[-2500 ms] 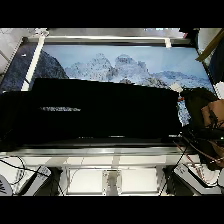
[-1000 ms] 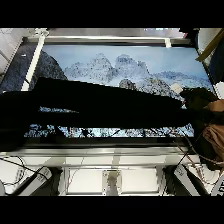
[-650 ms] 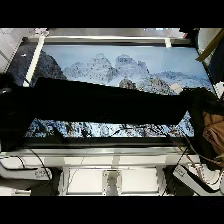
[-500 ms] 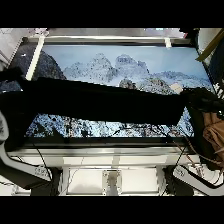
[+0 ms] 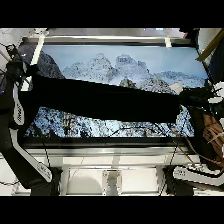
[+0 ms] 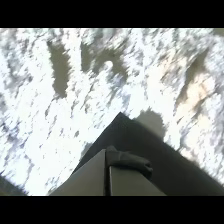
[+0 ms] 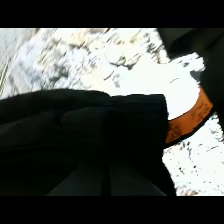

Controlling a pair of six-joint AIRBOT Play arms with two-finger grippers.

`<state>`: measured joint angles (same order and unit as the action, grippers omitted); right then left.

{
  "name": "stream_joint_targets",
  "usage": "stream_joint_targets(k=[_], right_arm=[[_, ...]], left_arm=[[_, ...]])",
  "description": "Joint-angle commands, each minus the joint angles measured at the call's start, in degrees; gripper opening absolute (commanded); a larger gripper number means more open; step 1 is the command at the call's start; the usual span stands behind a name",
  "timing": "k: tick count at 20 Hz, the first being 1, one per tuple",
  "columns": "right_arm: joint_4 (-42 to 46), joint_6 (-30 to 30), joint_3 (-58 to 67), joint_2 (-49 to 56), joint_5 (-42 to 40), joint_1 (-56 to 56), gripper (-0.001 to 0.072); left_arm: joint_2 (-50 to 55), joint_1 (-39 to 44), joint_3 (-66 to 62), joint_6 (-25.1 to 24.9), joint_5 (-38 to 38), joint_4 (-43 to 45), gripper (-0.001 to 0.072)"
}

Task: Fold the clothes and pants, and hang the long-sleeved shirts on hangers.

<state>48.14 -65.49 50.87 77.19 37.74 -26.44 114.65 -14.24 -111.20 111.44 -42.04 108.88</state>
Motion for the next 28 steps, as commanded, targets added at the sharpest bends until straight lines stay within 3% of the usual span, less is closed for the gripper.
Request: stream_joint_targets(k=[1,7,8,9,10,11,14,17,19,21,23,25,26,27,28], right_arm=[[0.1,-2.4,0.1,0.5,-3.3,0.4,0.001],[-1.7,-3.0,0.9,0.4,-6.2,1.2,0.0011],[-1.7,-3.0,0.9,0.4,-6.2,1.8,0.0014],[-1.8,-3.0,0.9,0.4,-6.2,2.3,0.0082],[-1.8,-3.1,1.2,0.4,-6.0,2.7,0.0289],[-1.8,-3.1,2.0,0.4,-5.0,2.7,0.0444],[0.2,-3.1,6.9,0.4,0.9,1.0,0.0452],[7.8,-2.9,14.5,0.4,6.5,-1.3,0.0451],[8.9,-3.2,19.1,0.4,15.0,-2.6,0.0449],[11.3,-6.9,19.7,0.7,20.5,-3.4,0.045],[12.0,-6.9,19.7,3.0,29.0,-5.6,0.0456],[10.0,-3.9,19.7,7.2,38.2,-8.1,0.0584],[8.4,-1.9,19.7,9.6,41.5,-9.2,0.0604],[6.6,-0.5,19.7,11.6,42.9,-9.9,0.0682],[5.0,1.7,19.7,13.6,43.1,-10.1,0.0696]], left_arm=[[0.7,0.3,-2.1,1.3,2.7,0.6,0.0005],[1.4,1.0,-4.2,1.3,5.2,-0.5,0.0008],[1.8,1.7,-4.2,1.2,5.4,-0.4,0.0062],[2.0,2.2,-4.2,0.6,6.0,-0.4,0.0418],[2.0,2.5,-4.2,0.8,6.8,-0.5,0.07],[1.6,2.7,-4.2,0.7,6.9,-0.3,0.0713],[-3.1,2.8,-4.2,0.6,6.6,-0.3,0.0711],[-10.2,5.4,-4.2,0.2,4.1,-0.8,0.0706],[-14.0,9.3,-4.2,-7.5,1.0,-3.2,0.0706],[-15.9,15.3,-4.2,-20.5,-3.9,-5.5,0.0706],[-16.0,22.4,-4.2,-29.8,-9.8,-5.4,0.0706],[-15.4,29.1,-4.2,-33.1,-11.3,-5.4,0.0706],[-14.9,32.2,-4.2,-33.8,-10.5,-5.4,0.0706],[-14.3,35.0,-4.2,-34.3,-9.4,-5.4,0.0705],[-13.6,37.3,-4.2,-34.7,-8.2,-5.4,0.0706]])
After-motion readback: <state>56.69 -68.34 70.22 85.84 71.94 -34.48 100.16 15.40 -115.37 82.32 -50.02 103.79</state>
